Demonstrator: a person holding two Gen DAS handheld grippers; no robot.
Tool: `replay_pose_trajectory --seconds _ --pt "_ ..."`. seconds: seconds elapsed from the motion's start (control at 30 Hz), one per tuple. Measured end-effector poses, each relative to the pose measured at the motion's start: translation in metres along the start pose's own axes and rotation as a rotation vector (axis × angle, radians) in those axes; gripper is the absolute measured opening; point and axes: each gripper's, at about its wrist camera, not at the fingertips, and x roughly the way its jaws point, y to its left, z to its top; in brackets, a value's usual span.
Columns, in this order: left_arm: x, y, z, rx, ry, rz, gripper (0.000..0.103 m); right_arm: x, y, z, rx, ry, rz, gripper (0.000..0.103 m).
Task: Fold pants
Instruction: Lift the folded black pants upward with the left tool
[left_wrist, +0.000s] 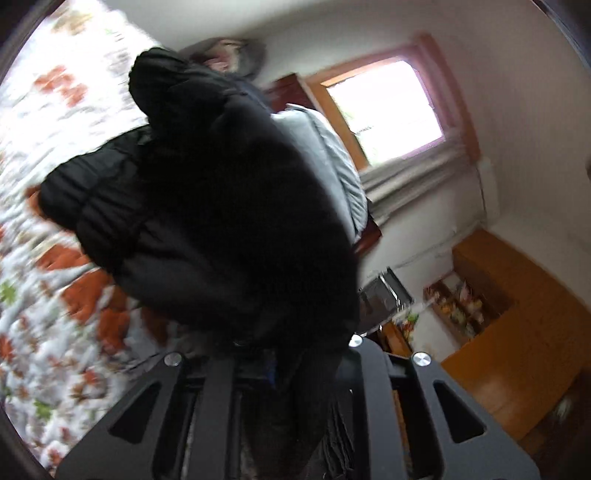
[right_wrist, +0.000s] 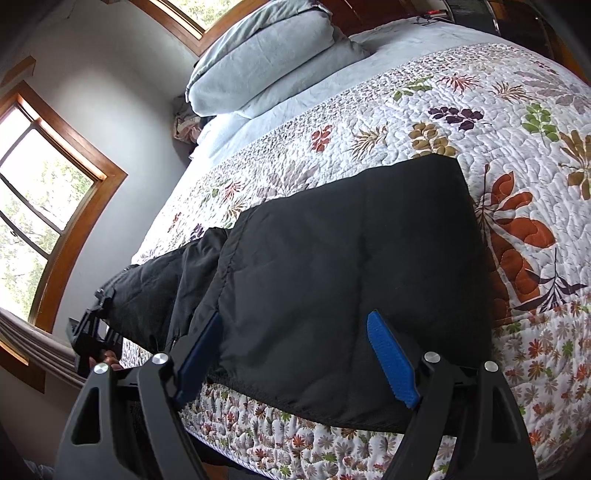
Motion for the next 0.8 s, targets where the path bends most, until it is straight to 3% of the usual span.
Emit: replay_pose_trajectory --seconds 0.17,0.43,0.8 --pt "0.018 -0.050 -0.007 0.146 0.039 -0.041 0.018 -0.003 -0.005 0.001 0.013 -0.015 0.011 0.081" --pt "0.051 -0.104 -0.024 0.276 0.096 -0.092 0.021 -0.008 -0.014 0.003 0.032 -0.036 0.030 0.081" --pt "0.082 -0.172 -0.074 0.501 0.228 -0.181 0.022 -0.031 -0.040 0.014 0.115 -0.116 0.114 0.082"
